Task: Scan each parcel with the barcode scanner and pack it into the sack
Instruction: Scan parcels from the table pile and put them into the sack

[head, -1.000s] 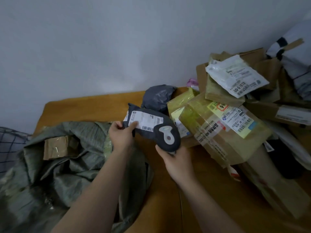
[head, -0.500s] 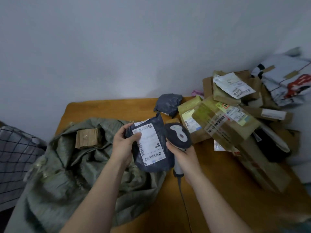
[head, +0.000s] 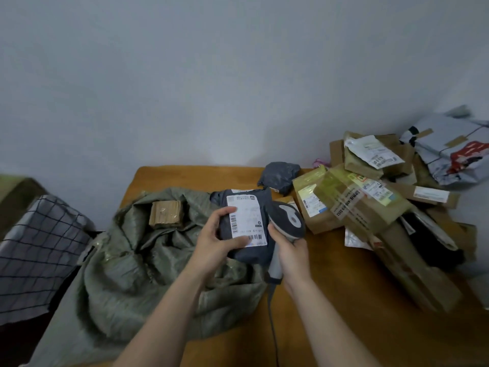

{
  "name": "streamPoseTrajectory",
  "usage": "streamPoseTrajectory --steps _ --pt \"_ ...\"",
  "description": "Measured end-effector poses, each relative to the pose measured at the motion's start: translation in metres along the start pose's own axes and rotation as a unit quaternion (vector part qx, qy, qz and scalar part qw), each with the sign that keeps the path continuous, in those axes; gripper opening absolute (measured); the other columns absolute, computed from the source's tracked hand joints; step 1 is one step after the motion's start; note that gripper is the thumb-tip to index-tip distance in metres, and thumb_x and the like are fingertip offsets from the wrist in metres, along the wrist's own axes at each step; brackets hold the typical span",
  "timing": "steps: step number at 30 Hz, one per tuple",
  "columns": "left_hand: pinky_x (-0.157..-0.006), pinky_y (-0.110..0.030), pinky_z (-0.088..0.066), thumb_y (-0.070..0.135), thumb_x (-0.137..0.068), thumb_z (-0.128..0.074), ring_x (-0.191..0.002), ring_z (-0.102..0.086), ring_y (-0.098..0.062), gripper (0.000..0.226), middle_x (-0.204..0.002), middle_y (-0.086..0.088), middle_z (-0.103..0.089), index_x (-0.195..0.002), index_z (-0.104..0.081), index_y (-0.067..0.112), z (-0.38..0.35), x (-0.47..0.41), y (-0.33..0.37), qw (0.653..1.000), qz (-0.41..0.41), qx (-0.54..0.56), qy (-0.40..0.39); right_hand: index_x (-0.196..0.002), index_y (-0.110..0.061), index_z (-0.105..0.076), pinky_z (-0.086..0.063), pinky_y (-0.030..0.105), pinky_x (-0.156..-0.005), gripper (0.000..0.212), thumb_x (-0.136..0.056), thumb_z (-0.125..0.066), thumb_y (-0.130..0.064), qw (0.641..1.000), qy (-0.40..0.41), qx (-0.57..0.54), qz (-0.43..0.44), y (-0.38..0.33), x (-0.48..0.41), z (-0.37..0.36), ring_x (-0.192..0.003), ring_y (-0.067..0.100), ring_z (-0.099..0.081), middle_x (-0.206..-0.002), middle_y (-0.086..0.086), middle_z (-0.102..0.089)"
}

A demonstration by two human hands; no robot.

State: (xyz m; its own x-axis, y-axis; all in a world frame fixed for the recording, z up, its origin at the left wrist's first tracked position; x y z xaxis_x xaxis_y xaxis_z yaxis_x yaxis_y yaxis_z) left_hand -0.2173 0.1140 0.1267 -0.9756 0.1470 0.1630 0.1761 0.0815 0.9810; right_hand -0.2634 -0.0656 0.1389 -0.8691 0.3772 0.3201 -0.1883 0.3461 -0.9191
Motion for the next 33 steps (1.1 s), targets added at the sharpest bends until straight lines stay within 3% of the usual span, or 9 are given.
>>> streamPoseTrajectory --steps 6,10,12,15,17,20,23,28,33 --pt "-0.077 -0.031 -0.061 -0.009 -0.075 -0.085 -0.104 -0.07 -0.011 0.091 -0.128 0.004 -0.06 -0.145 -0.045 0.034 -0.02 0.019 0.018 0.992 -0.044 -0.112 -0.039 -0.094 -0.027 -0.072 -0.058 0.026 -0.078 0.014 -0.09 -0.078 -0.015 0.997 -0.067 0.03 0.006 -0.013 0.0 0.005 -0.093 0.005 -0.071 -0.092 -0.015 -0.076" --pt "-0.084 -0.038 -0.063 -0.011 -0.074 -0.084 -0.11 -0.068 -0.008 0.105 -0.137 0.009 -0.056 -0.155 -0.032 0.032 -0.026 0.018 0.022 0.983 -0.074 -0.169 -0.023 -0.112 -0.025 -0.072 -0.057 0.035 -0.096 0.027 -0.086 -0.082 -0.022 0.987 -0.108 0.115 0.028 -0.015 -0.001 0.016 -0.107 0.007 -0.068 -0.112 -0.01 -0.075" --pt "-0.087 -0.042 -0.062 -0.007 -0.073 -0.086 -0.109 -0.067 -0.003 0.105 -0.133 0.01 -0.057 -0.151 -0.03 0.034 -0.024 0.015 0.024 0.972 -0.084 -0.219 -0.018 -0.111 -0.025 -0.073 -0.061 0.035 -0.089 0.027 -0.086 -0.083 -0.022 0.979 -0.141 0.148 0.023 -0.017 0.0 0.022 -0.101 0.011 -0.072 -0.109 -0.005 -0.077" --pt "-0.086 -0.045 -0.062 0.0 -0.072 -0.088 -0.1 -0.071 -0.004 0.095 -0.12 0.01 -0.067 -0.139 -0.032 0.038 -0.017 0.005 0.033 0.956 -0.095 -0.276 -0.006 -0.092 -0.014 -0.075 -0.06 0.031 -0.069 0.01 -0.091 -0.078 -0.023 0.941 -0.216 0.257 0.042 -0.024 0.003 0.028 -0.065 0.014 -0.071 -0.078 0.001 -0.077" --pt "-0.081 -0.047 -0.063 0.003 -0.073 -0.089 -0.093 -0.075 -0.012 0.089 -0.111 0.004 -0.073 -0.133 -0.035 0.039 -0.009 -0.004 0.04 0.953 -0.089 -0.289 0.002 -0.076 -0.015 -0.072 -0.055 0.026 -0.061 0.018 -0.091 -0.077 -0.023 0.924 -0.24 0.288 0.069 -0.027 0.005 0.029 -0.056 0.009 -0.064 -0.062 -0.003 -0.07" --pt "-0.077 -0.044 -0.065 0.002 -0.074 -0.09 -0.09 -0.076 -0.015 0.077 -0.109 0.0 -0.075 -0.128 -0.046 0.037 0.0 -0.014 0.051 0.953 -0.084 -0.291 0.009 -0.075 -0.027 -0.069 -0.047 0.012 -0.058 0.019 -0.09 -0.078 -0.018 0.934 -0.243 0.251 0.08 -0.029 0.01 0.029 -0.06 -0.007 -0.062 -0.058 -0.018 -0.066" --pt "-0.081 -0.031 -0.062 -0.005 -0.075 -0.086 -0.1 -0.072 -0.008 0.071 -0.124 0.003 -0.069 -0.127 -0.059 0.035 0.006 -0.02 0.059 0.956 -0.1 -0.275 0.016 -0.078 -0.028 -0.07 -0.045 0.012 -0.057 0.019 -0.089 -0.079 -0.015 0.946 -0.239 0.202 0.081 -0.03 0.011 0.027 -0.057 -0.007 -0.059 -0.056 -0.018 -0.064" --pt "-0.088 -0.035 -0.061 -0.016 -0.077 -0.072 -0.107 -0.069 -0.013 0.071 -0.125 0.007 -0.069 -0.129 -0.065 0.031 0.013 -0.029 0.061 0.958 -0.091 -0.273 0.007 -0.075 -0.029 -0.067 -0.044 0.01 -0.055 0.024 -0.091 -0.076 -0.014 0.948 -0.247 0.183 0.086 -0.033 0.015 0.019 -0.055 -0.008 -0.058 -0.056 -0.019 -0.063" --pt "-0.09 -0.036 -0.061 -0.013 -0.08 -0.067 -0.113 -0.067 -0.009 0.071 -0.127 0.011 -0.067 -0.129 -0.063 0.039 0.014 -0.036 0.063 0.945 -0.09 -0.314 -0.016 -0.077 -0.03 -0.069 -0.044 0.012 -0.057 0.021 -0.091 -0.077 -0.016 0.948 -0.244 0.18 0.094 -0.034 0.015 0.012 -0.057 -0.006 -0.058 -0.058 -0.019 -0.064"
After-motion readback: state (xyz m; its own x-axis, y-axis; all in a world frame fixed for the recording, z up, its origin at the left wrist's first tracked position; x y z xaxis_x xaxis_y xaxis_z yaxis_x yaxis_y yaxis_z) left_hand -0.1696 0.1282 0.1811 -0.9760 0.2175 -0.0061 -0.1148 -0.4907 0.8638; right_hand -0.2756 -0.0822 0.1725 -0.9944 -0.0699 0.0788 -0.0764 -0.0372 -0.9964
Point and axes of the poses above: each hand's wrist, its own x-axis away from the middle knuckle, its own z-axis out of the back of the hand, y = z × x, the point moved 5 cm from there along -x, towards the middle knuckle
